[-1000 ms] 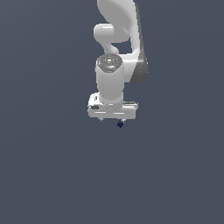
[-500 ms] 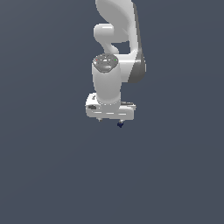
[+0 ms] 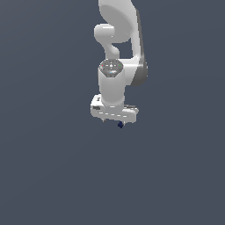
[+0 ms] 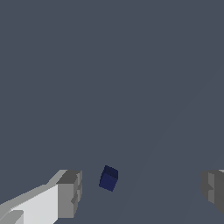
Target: Pick up the object and move it to a goal position.
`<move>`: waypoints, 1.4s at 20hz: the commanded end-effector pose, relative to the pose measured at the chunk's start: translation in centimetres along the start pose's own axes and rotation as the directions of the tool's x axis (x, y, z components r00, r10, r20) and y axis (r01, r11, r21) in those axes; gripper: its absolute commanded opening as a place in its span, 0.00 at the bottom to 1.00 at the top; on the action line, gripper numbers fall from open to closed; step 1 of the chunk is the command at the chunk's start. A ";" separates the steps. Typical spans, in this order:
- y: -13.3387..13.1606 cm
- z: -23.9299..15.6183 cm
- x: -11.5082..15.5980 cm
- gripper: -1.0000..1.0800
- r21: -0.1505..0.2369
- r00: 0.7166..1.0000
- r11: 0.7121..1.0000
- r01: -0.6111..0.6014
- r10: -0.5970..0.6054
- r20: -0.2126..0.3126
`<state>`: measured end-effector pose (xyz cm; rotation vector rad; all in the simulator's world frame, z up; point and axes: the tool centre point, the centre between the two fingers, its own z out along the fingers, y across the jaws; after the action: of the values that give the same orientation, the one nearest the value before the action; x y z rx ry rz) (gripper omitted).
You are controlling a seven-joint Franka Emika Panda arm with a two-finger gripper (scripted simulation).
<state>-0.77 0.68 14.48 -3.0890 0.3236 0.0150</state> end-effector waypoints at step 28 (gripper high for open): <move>-2.7 8.4 -7.2 0.96 -0.027 0.924 0.923 -0.383 0.382 -0.025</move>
<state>-7.23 5.15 6.37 -3.0024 0.9241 0.0011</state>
